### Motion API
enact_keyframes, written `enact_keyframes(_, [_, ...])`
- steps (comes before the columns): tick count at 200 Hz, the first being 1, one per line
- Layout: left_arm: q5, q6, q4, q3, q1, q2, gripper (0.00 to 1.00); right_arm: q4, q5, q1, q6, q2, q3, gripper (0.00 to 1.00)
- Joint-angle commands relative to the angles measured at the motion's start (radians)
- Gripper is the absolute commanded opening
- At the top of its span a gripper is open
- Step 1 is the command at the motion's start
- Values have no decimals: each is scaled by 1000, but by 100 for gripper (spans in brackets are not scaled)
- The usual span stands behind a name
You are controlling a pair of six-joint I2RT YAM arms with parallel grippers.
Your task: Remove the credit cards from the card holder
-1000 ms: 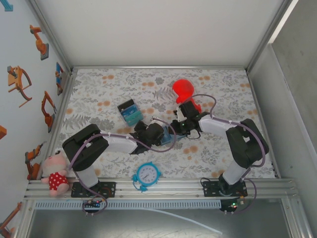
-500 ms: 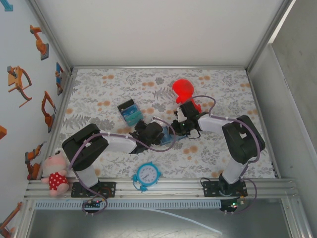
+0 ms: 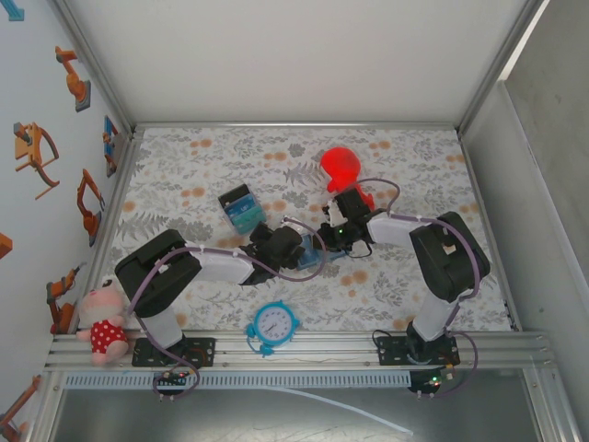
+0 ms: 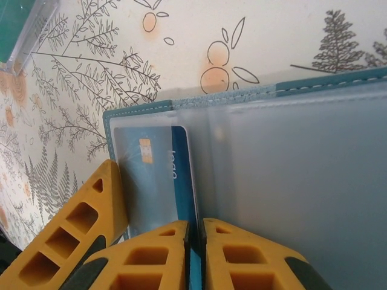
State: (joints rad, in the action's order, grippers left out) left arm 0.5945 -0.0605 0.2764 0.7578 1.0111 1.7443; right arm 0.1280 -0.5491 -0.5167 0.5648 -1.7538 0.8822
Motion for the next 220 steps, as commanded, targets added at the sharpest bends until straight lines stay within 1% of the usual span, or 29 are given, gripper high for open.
enact_keyframes(1, [-21, 29, -66, 6, -6, 8, 97, -30, -57, 1, 20, -9, -25, 11])
enact_keyframes(53, [-25, 26, -91, 14, -3, -7, 97, -105, -143, 1, 44, 6, -54, 11])
enact_keyframes(88, [-25, 17, -120, 18, 1, -15, 97, -140, -172, 1, 58, 10, -67, 11])
enact_keyframes(108, [-27, 4, -135, 18, 7, -27, 97, -157, -194, 1, 65, 12, -74, 13])
enact_keyframes(144, [-28, -16, -160, 21, 16, -38, 97, -172, -213, 1, 64, 12, -84, 13])
enact_keyframes(161, [-28, -18, -163, 21, 17, -40, 97, -176, -214, 1, 63, 14, -88, 12])
enact_keyframes(179, [-26, -20, -169, 24, 18, -40, 97, -176, -210, 1, 62, 18, -89, 9])
enact_keyframes(220, [-12, -20, -180, 18, 18, -46, 97, -154, -165, 3, 53, 34, -91, 5])
